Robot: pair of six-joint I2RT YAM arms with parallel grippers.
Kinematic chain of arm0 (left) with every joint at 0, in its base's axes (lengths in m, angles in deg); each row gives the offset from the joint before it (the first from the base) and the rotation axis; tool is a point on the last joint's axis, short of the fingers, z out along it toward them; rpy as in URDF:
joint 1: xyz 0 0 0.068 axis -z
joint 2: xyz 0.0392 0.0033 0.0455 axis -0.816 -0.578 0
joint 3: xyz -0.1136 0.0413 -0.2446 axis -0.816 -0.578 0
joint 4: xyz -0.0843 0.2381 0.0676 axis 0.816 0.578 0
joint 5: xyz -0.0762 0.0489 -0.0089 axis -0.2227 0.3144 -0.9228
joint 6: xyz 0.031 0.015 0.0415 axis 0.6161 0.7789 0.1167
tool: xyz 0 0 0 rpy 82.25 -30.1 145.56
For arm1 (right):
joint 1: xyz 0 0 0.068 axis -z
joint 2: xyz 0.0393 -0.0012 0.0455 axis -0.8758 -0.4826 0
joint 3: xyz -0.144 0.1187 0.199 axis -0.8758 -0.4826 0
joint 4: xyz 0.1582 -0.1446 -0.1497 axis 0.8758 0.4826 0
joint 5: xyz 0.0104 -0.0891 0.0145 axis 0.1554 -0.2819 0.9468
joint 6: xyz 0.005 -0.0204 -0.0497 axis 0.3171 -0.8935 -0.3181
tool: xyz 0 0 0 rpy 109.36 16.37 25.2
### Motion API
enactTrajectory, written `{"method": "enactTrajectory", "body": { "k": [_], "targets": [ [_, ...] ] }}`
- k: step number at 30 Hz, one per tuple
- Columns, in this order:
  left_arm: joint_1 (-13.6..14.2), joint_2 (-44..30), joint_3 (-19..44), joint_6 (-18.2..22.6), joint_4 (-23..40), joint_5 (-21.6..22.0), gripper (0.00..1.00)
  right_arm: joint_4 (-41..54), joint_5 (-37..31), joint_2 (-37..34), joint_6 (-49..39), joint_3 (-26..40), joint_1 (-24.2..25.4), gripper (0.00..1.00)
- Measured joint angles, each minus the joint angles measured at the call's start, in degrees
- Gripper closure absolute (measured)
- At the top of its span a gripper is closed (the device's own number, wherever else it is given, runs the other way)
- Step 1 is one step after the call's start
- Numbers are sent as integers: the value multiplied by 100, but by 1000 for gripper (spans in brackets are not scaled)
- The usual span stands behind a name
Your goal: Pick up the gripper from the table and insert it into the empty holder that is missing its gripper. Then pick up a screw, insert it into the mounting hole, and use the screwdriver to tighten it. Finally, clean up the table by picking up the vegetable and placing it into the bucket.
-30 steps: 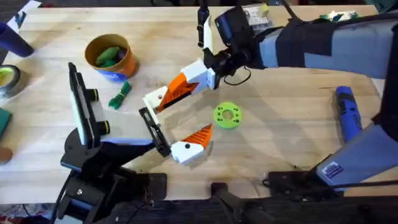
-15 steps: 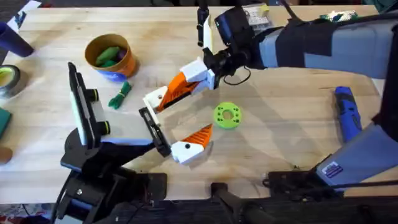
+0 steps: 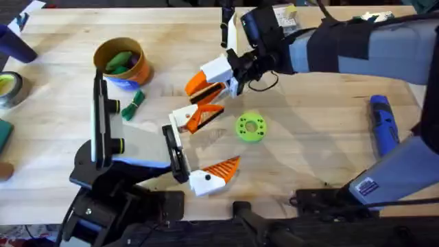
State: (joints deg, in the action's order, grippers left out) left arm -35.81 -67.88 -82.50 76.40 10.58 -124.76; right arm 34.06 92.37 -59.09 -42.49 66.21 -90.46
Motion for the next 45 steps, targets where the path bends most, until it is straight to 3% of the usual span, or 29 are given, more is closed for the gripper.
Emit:
{"method": "enactTrajectory", "body": {
  "k": [9, 12, 23, 38, 41, 45],
  "targets": [
    [0, -2, 0, 0, 0, -74, 10, 4, -17, 2, -170, 0, 50, 85],
    [0, 0, 0, 0, 0, -40, 10, -1, -138, 2, -217, 0, 137, 11],
    [0, -2, 0, 0, -29, 556, 10, 16, -338, 1, -399, 0, 506, 8],
    [0, 0, 0, 2, -74, 1371, 10, 70, -69, 2, -629, 0, 470, 24],
    [0, 0, 0, 0, -77, 1432, 10, 76, -63, 2, -642, 0, 373, 73],
    [0, 0, 0, 0, -79, 1469, 10, 76, -27, 2, -670, 0, 208, 219]
  ]
}}
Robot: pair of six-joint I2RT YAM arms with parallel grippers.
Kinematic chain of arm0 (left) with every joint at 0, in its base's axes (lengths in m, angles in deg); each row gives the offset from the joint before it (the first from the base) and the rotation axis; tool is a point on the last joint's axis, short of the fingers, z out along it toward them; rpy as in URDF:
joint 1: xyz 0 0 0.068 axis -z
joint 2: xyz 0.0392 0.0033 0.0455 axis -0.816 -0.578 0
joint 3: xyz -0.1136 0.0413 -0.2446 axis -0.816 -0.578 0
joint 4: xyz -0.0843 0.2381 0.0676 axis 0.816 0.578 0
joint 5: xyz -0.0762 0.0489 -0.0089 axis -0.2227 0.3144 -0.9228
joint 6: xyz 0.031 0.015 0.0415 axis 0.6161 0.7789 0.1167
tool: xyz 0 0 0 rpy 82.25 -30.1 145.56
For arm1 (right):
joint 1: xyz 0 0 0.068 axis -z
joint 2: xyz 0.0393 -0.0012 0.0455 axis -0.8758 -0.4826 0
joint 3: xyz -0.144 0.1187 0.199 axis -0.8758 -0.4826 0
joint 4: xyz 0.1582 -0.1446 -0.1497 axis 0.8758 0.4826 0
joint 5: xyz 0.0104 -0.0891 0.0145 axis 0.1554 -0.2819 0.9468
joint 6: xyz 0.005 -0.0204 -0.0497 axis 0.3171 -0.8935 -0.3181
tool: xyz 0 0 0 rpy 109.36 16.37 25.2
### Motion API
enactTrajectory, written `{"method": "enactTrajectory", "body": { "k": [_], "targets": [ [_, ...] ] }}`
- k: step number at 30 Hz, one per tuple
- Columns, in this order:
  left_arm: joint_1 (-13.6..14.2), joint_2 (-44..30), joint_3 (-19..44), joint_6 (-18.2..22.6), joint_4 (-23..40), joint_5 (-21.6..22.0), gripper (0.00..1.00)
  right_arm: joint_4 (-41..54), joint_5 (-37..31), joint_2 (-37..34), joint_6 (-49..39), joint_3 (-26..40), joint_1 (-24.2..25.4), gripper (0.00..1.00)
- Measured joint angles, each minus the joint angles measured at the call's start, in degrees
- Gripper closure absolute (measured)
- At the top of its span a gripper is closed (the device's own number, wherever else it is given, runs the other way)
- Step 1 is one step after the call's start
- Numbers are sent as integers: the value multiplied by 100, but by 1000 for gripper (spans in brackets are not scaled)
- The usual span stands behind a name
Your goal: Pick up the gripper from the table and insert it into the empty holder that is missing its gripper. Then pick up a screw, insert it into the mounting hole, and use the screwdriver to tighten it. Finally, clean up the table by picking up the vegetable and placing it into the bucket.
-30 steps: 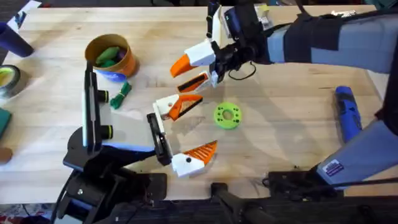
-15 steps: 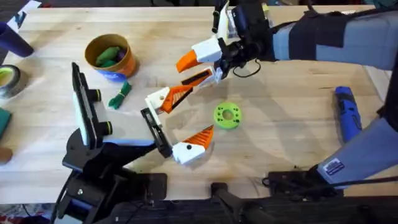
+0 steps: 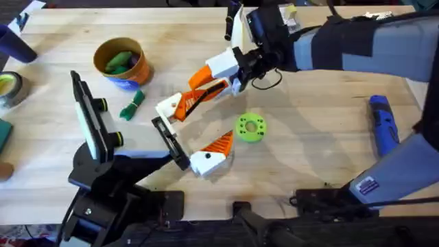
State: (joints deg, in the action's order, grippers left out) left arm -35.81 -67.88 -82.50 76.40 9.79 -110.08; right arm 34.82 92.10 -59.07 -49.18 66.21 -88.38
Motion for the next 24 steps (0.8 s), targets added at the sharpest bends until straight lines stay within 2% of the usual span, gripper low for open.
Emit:
{"method": "enactTrajectory", "body": {
  "k": [5, 9, 11, 13, 15, 16, 24],
  "targets": [
    [0, -2, 0, 0, -2, 6, 10, 0, 29, 0, -9, 0, -73, 385],
    [0, -1, 0, 0, -2, 6, 10, 2, 36, 0, 1, 0, -66, 453],
    [0, 0, 0, 2, -2, 6, 10, 6, 37, -2, 1, 0, -66, 520],
    [0, -2, 0, 2, -2, 6, 10, -2, 40, -2, -22, 0, -66, 672],
    [0, 0, 0, 15, -10, 11, 10, 8, 25, -2, -8, 0, -66, 927],
    [0, 0, 0, 21, -9, 14, 10, 28, 20, 0, 16, 0, -64, 974],
    [0, 0, 0, 26, -8, 26, 10, 16, 16, 0, 154, 0, -62, 988]
  ]
}}
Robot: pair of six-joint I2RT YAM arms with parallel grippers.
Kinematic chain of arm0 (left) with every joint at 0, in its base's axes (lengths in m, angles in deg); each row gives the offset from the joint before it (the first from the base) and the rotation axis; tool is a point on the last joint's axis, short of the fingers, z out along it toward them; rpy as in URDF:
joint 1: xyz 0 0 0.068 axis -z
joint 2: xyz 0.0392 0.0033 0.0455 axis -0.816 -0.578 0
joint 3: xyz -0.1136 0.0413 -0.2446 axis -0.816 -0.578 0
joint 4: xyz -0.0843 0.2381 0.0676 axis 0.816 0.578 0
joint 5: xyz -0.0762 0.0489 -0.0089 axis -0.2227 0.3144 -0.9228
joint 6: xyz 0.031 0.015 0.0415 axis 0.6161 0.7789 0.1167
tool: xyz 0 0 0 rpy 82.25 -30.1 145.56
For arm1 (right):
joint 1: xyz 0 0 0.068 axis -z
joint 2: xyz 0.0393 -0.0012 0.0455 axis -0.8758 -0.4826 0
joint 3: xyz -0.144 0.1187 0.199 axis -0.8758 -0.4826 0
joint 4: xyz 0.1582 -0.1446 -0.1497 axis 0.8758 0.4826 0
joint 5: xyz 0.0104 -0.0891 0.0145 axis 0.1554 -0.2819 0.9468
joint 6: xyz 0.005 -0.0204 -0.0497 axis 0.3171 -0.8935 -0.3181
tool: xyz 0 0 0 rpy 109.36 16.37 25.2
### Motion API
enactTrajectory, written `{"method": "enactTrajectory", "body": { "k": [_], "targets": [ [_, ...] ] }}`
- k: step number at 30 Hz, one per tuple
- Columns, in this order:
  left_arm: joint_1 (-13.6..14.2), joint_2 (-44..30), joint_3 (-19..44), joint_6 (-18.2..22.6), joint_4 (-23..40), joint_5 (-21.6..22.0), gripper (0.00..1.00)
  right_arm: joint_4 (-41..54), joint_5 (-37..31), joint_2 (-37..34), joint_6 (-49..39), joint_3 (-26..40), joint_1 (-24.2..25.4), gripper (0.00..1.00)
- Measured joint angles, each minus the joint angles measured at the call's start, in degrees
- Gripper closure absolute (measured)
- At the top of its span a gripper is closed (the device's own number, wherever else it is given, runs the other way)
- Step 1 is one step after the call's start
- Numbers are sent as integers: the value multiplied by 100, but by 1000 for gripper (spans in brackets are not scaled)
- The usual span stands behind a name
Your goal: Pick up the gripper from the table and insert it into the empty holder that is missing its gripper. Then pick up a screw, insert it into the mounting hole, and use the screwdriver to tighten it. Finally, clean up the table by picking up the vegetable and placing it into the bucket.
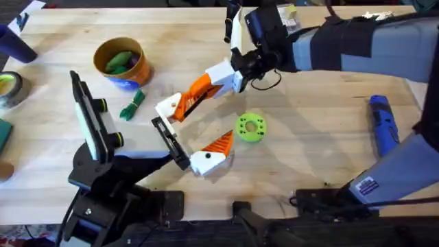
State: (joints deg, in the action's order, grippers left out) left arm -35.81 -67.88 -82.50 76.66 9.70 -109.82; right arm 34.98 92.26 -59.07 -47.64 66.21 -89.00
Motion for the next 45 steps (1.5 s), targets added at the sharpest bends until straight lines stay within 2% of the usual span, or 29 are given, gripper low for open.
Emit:
{"method": "enactTrajectory", "body": {
  "k": [11, 20, 30, 38, 44, 45],
  "targets": [
    [0, 0, 0, -24, 0, 169, 10, -266, -140, 0, 415, 0, -49, 989],
    [-4, 0, 0, -11, -15, 755, 10, -1408, -605, 0, 1405, -2, -215, 991],
    [-22, -2, 0, -9, -9, 1313, 10, -2013, -1176, -2, 2236, -2, -487, 991],
    [-48, 0, 0, -109, 4, 1545, 10, -2193, -1597, -2, 2426, 0, -684, 991],
    [-48, 0, 0, -140, 9, 1589, 10, -2198, -1652, 0, 2423, 0, -702, 990],
    [-48, 0, 0, -144, 9, 1591, 10, -2198, -1650, -2, 2417, 0, -702, 967]
  ]
}}
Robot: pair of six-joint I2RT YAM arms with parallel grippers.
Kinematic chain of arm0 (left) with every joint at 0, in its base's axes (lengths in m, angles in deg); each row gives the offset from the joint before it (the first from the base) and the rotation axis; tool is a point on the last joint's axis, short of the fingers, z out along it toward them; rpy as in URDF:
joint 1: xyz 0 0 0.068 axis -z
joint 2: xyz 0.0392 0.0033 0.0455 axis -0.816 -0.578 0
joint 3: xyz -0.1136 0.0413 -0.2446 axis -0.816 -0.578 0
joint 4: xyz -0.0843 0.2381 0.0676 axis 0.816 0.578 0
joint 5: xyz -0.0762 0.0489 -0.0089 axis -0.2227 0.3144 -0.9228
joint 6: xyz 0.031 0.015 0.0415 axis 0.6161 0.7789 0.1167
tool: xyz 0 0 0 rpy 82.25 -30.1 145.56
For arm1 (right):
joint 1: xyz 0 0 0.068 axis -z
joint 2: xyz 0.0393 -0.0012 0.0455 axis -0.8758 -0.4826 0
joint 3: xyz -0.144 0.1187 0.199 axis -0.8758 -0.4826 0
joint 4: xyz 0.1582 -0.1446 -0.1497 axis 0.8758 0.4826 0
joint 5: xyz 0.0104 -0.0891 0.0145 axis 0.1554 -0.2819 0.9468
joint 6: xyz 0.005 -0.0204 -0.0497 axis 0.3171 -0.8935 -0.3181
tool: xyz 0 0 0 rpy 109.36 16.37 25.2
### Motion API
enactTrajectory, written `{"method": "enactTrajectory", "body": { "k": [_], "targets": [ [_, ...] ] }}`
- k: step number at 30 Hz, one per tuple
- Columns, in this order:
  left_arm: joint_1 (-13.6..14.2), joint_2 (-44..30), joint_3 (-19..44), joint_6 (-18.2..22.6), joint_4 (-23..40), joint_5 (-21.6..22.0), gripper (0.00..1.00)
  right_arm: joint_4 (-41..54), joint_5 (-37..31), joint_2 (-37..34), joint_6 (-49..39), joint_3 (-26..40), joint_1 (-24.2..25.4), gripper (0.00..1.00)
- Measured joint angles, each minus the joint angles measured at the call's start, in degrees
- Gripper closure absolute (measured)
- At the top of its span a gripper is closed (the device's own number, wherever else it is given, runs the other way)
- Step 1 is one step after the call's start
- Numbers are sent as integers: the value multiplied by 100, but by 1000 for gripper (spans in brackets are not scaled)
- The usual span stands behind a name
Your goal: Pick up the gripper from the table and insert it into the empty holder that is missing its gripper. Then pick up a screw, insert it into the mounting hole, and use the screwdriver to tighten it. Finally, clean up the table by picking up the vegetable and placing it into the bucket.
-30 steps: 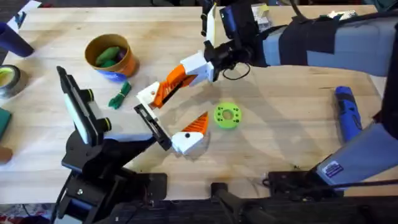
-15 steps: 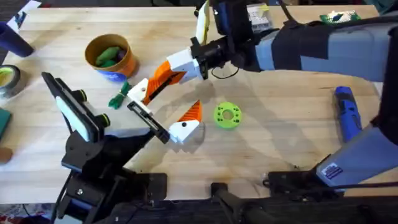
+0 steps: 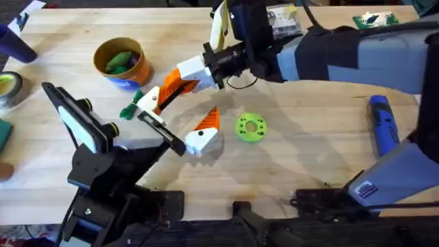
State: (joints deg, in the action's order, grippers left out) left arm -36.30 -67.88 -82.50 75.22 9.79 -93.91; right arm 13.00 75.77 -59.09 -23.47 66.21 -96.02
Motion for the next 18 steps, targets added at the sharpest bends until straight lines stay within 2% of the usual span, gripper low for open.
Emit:
{"method": "enactTrajectory", "body": {
  "k": [7, 14, 15, 18],
  "targets": [
    [0, 0, 0, 41, -9, -21, 10, -92, 84, 2, -46, 0, -2, 834],
    [22, 0, 0, 103, -16, -298, 10, -98, 282, 2, -99, 0, -24, 729],
    [22, 0, 0, 103, -15, -315, 10, -96, 306, 0, -104, 0, -20, 704],
    [22, -2, 0, 101, -13, -358, 10, -135, 414, 0, -121, 0, 13, 524]
  ]
}}
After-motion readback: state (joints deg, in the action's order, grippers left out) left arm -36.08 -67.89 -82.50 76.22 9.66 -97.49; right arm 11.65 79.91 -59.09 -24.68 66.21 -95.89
